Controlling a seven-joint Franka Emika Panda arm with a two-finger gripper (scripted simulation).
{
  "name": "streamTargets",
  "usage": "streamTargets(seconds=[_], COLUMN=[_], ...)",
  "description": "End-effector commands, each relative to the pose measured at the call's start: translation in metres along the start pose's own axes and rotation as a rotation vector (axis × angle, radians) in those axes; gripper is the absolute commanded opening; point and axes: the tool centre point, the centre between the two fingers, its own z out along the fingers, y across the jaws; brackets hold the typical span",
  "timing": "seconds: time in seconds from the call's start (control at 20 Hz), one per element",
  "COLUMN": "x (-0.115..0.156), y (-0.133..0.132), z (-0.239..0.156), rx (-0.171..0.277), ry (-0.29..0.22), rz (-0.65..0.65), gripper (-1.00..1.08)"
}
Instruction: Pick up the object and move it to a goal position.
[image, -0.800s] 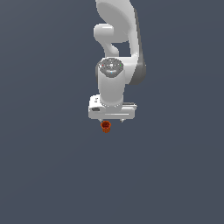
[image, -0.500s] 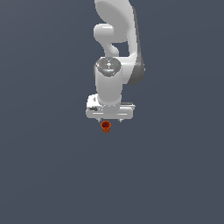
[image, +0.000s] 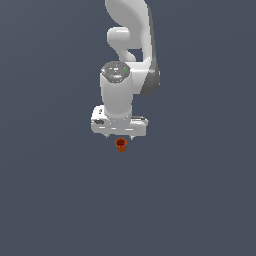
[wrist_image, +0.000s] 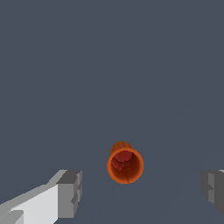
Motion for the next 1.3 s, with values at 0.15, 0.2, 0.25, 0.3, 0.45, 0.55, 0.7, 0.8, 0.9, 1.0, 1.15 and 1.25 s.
streamTargets(seconds=[0.15,0.2,0.25,0.3,0.45,0.55,0.7,0.8,0.9,1.0,1.15,1.25], x=[-0.004,-0.006,-0.008,-0.009,-0.017,-0.022,-0.028,-0.032,-0.034,-0.036,-0.036,-0.036], y=[0.0,0.0,0.0,0.0,0.0,0.0,0.0,0.0,0.001,0.001,0.001,0.001], z=[0.012,0.016,0.02,0.025,0.041,0.051,0.063,0.069,0.074,0.076,0.076,0.077], rx=[0.004,0.005,0.006,0.008,0.013,0.016,0.02,0.021,0.022,0.023,0.023,0.023], ry=[0.002,0.002,0.003,0.004,0.008,0.01,0.013,0.015,0.016,0.016,0.015,0.015], rz=[0.004,0.006,0.008,0.01,0.018,0.024,0.031,0.034,0.037,0.038,0.038,0.038], gripper=[1.0,1.0,1.0,1.0,1.0,1.0,1.0,1.0,1.0,1.0,1.0,1.0])
